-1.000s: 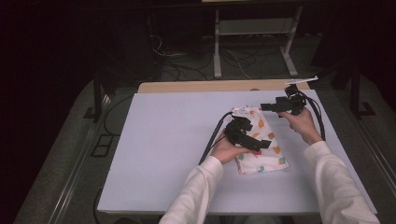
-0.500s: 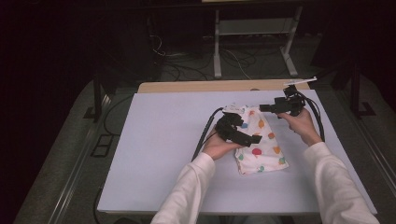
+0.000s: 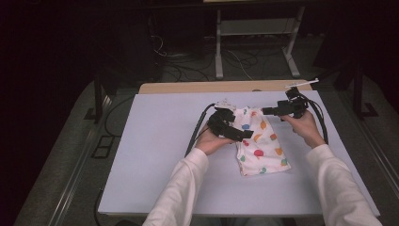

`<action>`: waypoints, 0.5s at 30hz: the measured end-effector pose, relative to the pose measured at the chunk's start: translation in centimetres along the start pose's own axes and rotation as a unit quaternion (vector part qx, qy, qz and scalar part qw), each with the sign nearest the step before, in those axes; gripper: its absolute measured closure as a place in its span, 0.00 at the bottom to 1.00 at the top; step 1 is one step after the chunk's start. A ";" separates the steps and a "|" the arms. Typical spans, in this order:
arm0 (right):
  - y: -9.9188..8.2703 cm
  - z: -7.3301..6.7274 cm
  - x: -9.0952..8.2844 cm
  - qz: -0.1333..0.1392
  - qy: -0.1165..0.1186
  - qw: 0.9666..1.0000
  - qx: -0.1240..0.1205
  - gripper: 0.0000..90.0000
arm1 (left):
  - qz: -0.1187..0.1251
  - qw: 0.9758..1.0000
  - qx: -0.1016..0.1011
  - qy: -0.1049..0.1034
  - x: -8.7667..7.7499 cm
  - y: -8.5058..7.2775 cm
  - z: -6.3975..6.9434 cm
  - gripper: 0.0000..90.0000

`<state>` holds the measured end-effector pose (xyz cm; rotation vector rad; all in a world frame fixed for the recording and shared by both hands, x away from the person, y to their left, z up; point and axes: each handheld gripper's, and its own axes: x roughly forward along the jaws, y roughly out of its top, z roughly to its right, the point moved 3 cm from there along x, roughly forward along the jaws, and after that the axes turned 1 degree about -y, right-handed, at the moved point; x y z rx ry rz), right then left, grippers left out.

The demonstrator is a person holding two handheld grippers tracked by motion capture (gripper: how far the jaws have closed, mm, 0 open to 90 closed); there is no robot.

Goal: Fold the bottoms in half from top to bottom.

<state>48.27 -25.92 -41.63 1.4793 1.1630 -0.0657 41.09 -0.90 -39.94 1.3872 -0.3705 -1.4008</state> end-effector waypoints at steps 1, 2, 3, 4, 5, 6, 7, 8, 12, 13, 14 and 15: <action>0.0 0.1 0.0 -0.001 -0.001 1.000 0.002 0.00 | 0.001 1.000 -0.001 0.002 -0.1 0.0 -0.2 0.00; -0.1 0.2 0.0 -0.002 -0.002 1.000 0.003 0.00 | 0.001 1.000 -0.005 0.003 -0.1 0.0 -0.4 0.00; -0.1 0.3 0.0 -0.003 -0.003 1.000 0.005 0.00 | 0.001 1.000 -0.007 0.003 -0.1 -0.1 -0.6 0.00; -0.1 0.4 0.0 -0.003 -0.004 1.000 0.007 0.00 | 0.002 1.000 -0.009 0.005 -0.1 -0.1 -0.9 0.00; -0.2 0.5 0.0 -0.004 -0.004 1.000 0.010 0.01 | 0.002 1.000 -0.012 0.006 -0.2 -0.2 -1.1 0.00; -0.2 0.6 0.0 -0.005 -0.003 1.000 0.009 0.02 | 0.002 1.000 -0.015 0.007 -0.2 -0.2 -1.3 0.00; -0.2 0.6 0.0 -0.006 -0.002 1.000 0.010 0.03 | 0.000 1.000 -0.018 0.007 -0.2 -0.3 -1.5 0.00; -0.2 0.7 0.1 -0.006 -0.002 1.000 0.011 0.03 | 0.000 1.000 -0.020 0.008 -0.1 -0.3 -1.6 0.00; -0.3 0.8 0.2 -0.009 -0.003 1.000 0.014 0.03 | -0.009 1.000 -0.023 0.015 0.0 -0.2 -2.5 0.00; -0.3 0.8 0.3 -0.010 -0.002 1.000 0.014 0.03 | -0.009 0.999 -0.025 0.017 0.0 -0.1 -2.7 0.00; -0.3 0.8 0.3 -0.009 -0.002 1.000 0.014 0.04 | -0.010 0.999 -0.028 0.019 0.0 0.0 -2.9 0.00; -0.3 0.8 0.4 -0.009 -0.001 1.000 0.014 0.04 | -0.012 0.999 -0.029 0.020 0.0 0.0 -3.1 0.00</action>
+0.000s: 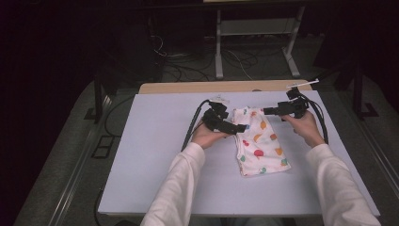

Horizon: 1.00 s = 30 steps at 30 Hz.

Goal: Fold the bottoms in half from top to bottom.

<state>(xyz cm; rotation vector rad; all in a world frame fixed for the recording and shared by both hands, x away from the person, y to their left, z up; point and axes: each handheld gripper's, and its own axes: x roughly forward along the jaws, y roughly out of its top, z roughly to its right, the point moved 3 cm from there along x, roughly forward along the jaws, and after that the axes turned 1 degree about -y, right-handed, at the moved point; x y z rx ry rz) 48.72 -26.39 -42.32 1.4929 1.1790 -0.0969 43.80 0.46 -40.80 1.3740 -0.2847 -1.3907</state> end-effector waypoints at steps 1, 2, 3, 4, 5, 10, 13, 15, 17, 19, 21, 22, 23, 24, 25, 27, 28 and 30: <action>0.0 0.0 0.0 0.000 0.000 1.000 0.000 0.04 | 0.000 1.000 -0.001 0.003 0.1 0.1 -0.2 0.00; 0.0 0.0 0.1 0.000 0.000 1.000 0.000 0.04 | -0.002 1.000 -0.003 0.004 0.1 0.1 -0.4 0.00; 0.0 0.1 0.1 0.000 0.000 1.000 0.002 0.04 | -0.002 1.000 -0.004 0.004 0.1 0.2 -0.6 0.00; 0.0 0.1 0.1 0.000 0.000 1.000 0.002 0.05 | -0.002 1.000 -0.007 0.006 0.2 0.3 -0.8 0.00; 0.0 0.2 0.1 0.001 0.000 1.000 0.003 0.05 | -0.005 1.000 -0.007 0.007 0.2 0.3 -0.9 0.00; 0.0 0.6 0.2 -0.002 -0.001 1.000 0.009 0.05 | -0.013 1.000 -0.019 0.005 0.9 0.4 -1.8 0.00; 0.1 0.7 0.1 -0.002 -0.004 1.000 0.011 0.05 | -0.019 1.000 -0.023 0.009 1.3 0.2 -2.2 0.00; 0.2 0.7 0.1 -0.001 -0.004 1.000 0.010 0.05 | -0.024 0.999 -0.025 0.007 1.6 0.0 -2.5 0.04; 0.3 0.7 0.1 0.001 -0.003 1.000 0.011 0.05 | -0.021 0.999 -0.037 -0.002 2.0 -0.1 -2.6 0.05; 0.4 0.7 0.1 -0.001 -0.004 1.000 0.011 0.05 | -0.024 0.999 -0.038 -0.001 2.3 -0.3 -2.7 0.05; 0.4 0.8 0.1 -0.001 -0.004 1.000 0.011 0.05 | -0.024 0.999 -0.038 0.002 2.6 -0.4 -2.8 0.06; 0.4 0.8 0.1 -0.001 -0.003 1.000 0.012 0.05 | -0.025 0.999 -0.039 0.004 2.7 -0.4 -2.9 0.07; 0.3 0.9 0.2 -0.002 -0.003 1.000 0.012 0.05 | -0.025 0.999 -0.038 0.005 2.8 -0.5 -3.0 0.08; 0.3 0.9 0.2 -0.003 -0.004 1.000 0.012 0.05 | -0.024 0.999 -0.040 0.008 3.0 -0.6 -3.1 0.10; 0.3 1.0 0.3 -0.004 -0.005 1.000 0.014 0.05 | -0.024 0.999 -0.042 0.009 3.1 -0.6 -3.2 0.12; 0.2 1.2 0.6 -0.006 -0.006 1.000 0.016 0.06 | -0.022 0.999 -0.047 0.011 3.3 -0.8 -3.4 0.14; 0.1 1.2 0.7 -0.008 -0.005 1.000 0.019 0.06 | -0.023 0.999 -0.047 0.014 3.4 -0.9 -3.5 0.16; 0.0 1.3 0.9 -0.009 -0.006 1.000 0.020 0.06 | -0.023 0.998 -0.049 0.019 3.7 -1.0 -3.7 0.18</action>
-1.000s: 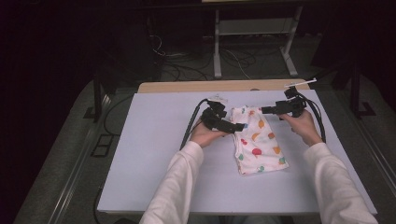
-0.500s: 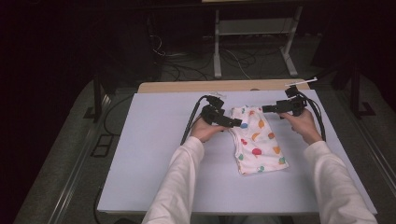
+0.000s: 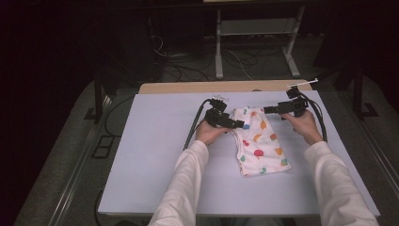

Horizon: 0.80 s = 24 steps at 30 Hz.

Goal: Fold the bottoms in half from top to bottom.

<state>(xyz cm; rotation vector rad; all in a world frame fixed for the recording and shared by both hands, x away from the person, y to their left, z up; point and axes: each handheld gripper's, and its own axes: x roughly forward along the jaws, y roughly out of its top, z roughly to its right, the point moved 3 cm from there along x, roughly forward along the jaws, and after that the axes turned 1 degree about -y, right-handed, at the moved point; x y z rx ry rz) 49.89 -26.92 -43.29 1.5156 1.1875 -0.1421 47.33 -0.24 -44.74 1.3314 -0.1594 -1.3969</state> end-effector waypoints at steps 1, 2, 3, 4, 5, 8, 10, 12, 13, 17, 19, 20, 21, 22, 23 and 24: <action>0.0 0.0 0.1 -0.002 0.001 1.000 0.002 0.06 | -0.001 1.000 -0.001 0.002 0.1 -0.1 -0.1 0.20; -0.1 0.1 0.3 -0.003 0.001 1.000 0.003 0.06 | -0.001 1.000 -0.002 0.002 0.2 -0.1 -0.2 0.22; -0.1 0.1 0.4 -0.004 0.001 1.000 0.004 0.06 | -0.001 1.000 -0.002 0.002 0.3 -0.1 -0.2 0.24; -0.2 0.1 0.5 -0.005 0.002 1.000 0.004 0.06 | -0.001 1.000 0.000 0.003 0.4 -0.2 -0.2 0.27; -0.2 0.2 0.7 -0.006 0.002 1.000 0.004 0.06 | -0.002 1.000 0.000 0.006 0.5 -0.2 -0.2 0.30; -0.3 0.2 1.0 -0.008 0.003 1.000 0.006 0.06 | -0.009 1.000 0.008 0.013 1.0 -0.4 -0.2 0.37; -0.4 0.2 1.2 -0.011 0.005 1.000 0.007 0.06 | -0.008 1.000 0.005 0.014 1.2 -0.5 -0.4 0.41; -0.5 0.1 1.5 -0.013 0.006 1.000 0.006 0.06 | -0.009 1.000 0.003 0.016 1.3 -0.5 -0.5 0.46; -0.5 0.1 1.5 -0.014 0.006 1.000 0.005 0.06 | -0.009 1.000 0.004 0.019 1.4 -0.6 -0.5 0.49; -0.5 0.0 1.8 -0.016 0.006 1.000 0.007 0.07 | -0.011 0.999 0.004 0.033 1.7 -0.7 -0.7 0.58; -0.6 0.1 2.0 -0.018 0.006 1.000 0.007 0.07 | -0.017 0.999 0.008 0.041 1.9 -0.7 -0.8 0.61; -0.6 0.0 2.0 -0.020 0.005 1.000 0.007 0.07 | -0.017 0.999 0.011 0.044 1.9 -0.6 -0.8 0.63; -0.6 0.1 2.1 -0.020 0.004 1.000 0.007 0.08 | -0.015 0.999 0.014 0.047 2.0 -0.6 -0.8 0.64; -0.6 0.1 2.1 -0.020 0.005 1.000 0.007 0.10 | -0.014 0.999 0.016 0.050 2.0 -0.6 -0.8 0.66; -0.6 0.1 2.2 -0.020 0.004 1.000 0.009 0.11 | -0.013 0.998 0.017 0.051 2.1 -0.6 -0.8 0.69; -0.6 0.2 2.3 -0.020 0.003 1.000 0.011 0.13 | -0.013 0.998 0.019 0.051 2.2 -0.7 -0.9 0.71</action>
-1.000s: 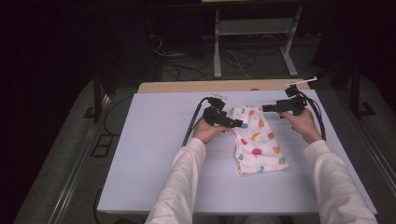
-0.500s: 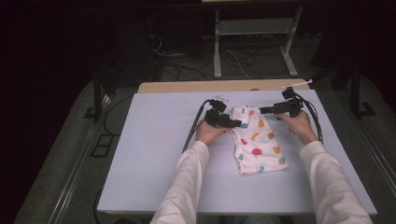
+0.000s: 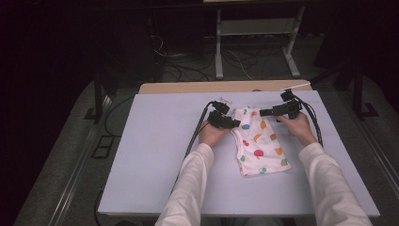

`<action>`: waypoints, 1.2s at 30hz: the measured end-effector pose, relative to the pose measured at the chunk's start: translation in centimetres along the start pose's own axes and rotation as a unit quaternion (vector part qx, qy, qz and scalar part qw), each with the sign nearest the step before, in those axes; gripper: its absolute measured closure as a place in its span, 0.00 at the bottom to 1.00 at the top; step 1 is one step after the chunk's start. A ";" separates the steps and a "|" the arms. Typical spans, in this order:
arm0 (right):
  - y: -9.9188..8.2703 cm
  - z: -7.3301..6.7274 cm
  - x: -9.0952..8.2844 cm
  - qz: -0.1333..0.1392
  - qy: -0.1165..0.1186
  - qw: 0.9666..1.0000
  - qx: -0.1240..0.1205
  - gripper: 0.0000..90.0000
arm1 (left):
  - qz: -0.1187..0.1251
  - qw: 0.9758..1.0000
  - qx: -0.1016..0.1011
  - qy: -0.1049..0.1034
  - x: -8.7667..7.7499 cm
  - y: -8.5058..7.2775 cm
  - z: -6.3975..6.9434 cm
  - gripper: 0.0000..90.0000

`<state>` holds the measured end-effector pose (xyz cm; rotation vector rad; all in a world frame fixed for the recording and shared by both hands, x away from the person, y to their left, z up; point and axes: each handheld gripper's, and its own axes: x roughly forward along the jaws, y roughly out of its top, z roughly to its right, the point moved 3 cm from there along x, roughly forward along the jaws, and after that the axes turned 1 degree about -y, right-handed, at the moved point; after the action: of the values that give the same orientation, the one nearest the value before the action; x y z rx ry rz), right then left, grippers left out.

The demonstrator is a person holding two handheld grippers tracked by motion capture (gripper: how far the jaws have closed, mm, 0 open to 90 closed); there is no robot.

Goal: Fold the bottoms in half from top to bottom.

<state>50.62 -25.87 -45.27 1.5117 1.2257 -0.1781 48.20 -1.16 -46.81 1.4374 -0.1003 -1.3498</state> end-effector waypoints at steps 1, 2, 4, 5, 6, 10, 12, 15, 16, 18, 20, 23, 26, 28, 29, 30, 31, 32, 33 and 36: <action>0.0 0.1 0.1 0.000 0.000 1.000 0.002 0.14 | 0.001 1.000 0.000 0.000 0.1 0.0 0.0 0.73; 0.0 0.2 0.2 0.000 -0.001 1.000 0.004 0.15 | -0.001 1.000 -0.001 0.001 0.2 -0.1 -0.1 0.75; -0.1 0.3 0.4 -0.002 -0.003 1.000 0.008 0.18 | -0.004 1.000 -0.004 -0.002 0.4 -0.1 -0.2 0.78; -0.1 0.3 0.5 -0.004 -0.007 1.000 0.008 0.21 | -0.004 1.000 -0.005 -0.003 0.4 -0.2 -0.3 0.79; -0.1 0.3 0.7 -0.009 -0.009 1.000 0.007 0.23 | -0.003 1.000 -0.007 -0.005 0.4 -0.2 -0.3 0.81; -0.3 0.4 1.4 -0.017 -0.016 1.000 0.006 0.33 | 0.000 1.000 -0.011 -0.010 0.4 -0.2 -0.5 0.87; -0.4 0.4 1.7 -0.020 -0.018 1.000 0.008 0.40 | 0.000 1.000 -0.011 -0.010 0.3 -0.2 -0.6 0.90; -0.4 0.3 2.1 -0.020 -0.007 1.000 0.009 0.49 | -0.001 1.000 -0.014 -0.013 0.3 -0.3 -0.8 0.93; -0.4 0.2 2.2 -0.020 -0.008 1.000 0.005 0.51 | -0.001 1.000 -0.015 -0.014 0.3 -0.3 -0.8 0.94; -0.3 -0.2 2.5 -0.019 -0.004 1.000 0.001 0.53 | 0.002 1.000 -0.018 -0.016 0.3 -0.3 -0.8 0.94; -0.2 -0.4 2.7 -0.020 0.000 1.000 -0.004 0.56 | 0.003 1.000 -0.020 -0.020 0.3 -0.3 -0.9 0.95; -0.1 -0.8 3.1 -0.022 0.000 1.000 -0.008 0.60 | 0.004 0.999 -0.023 -0.023 0.3 -0.4 -0.9 0.95; -0.1 -0.9 3.4 -0.019 -0.005 1.000 -0.007 0.66 | 0.004 0.999 -0.024 -0.024 0.3 -0.4 -1.0 0.96; 0.0 -1.0 3.5 -0.019 -0.004 1.000 -0.006 0.68 | 0.005 0.999 -0.026 -0.026 0.4 -0.4 -1.0 0.96; 0.0 -1.1 3.6 -0.020 -0.002 1.000 -0.004 0.69 | 0.005 0.999 -0.026 -0.027 0.4 -0.4 -1.0 0.96; 0.0 -1.1 3.6 -0.022 0.000 1.000 -0.002 0.70 | 0.005 0.999 -0.026 -0.027 0.5 -0.5 -1.0 0.96; 0.1 -1.2 3.7 -0.025 0.001 1.000 -0.003 0.72 | 0.005 0.999 -0.025 -0.027 0.5 -0.5 -1.0 0.96; 0.1 -1.3 3.8 -0.028 -0.003 1.000 -0.006 0.75 | 0.006 0.999 -0.026 -0.027 0.5 -0.5 -1.0 0.96; 0.2 -1.4 3.8 -0.033 -0.006 0.999 -0.009 0.77 | 0.006 0.999 -0.027 -0.027 0.5 -0.5 -1.0 0.96; 0.4 -1.7 4.0 -0.046 -0.006 0.999 -0.009 0.86 | 0.006 0.999 -0.027 -0.027 0.5 -0.5 -1.0 0.96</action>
<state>51.92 -22.14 -47.16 1.4386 1.2846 -0.2357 48.82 -0.74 -47.71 1.3542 -0.1066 -1.3711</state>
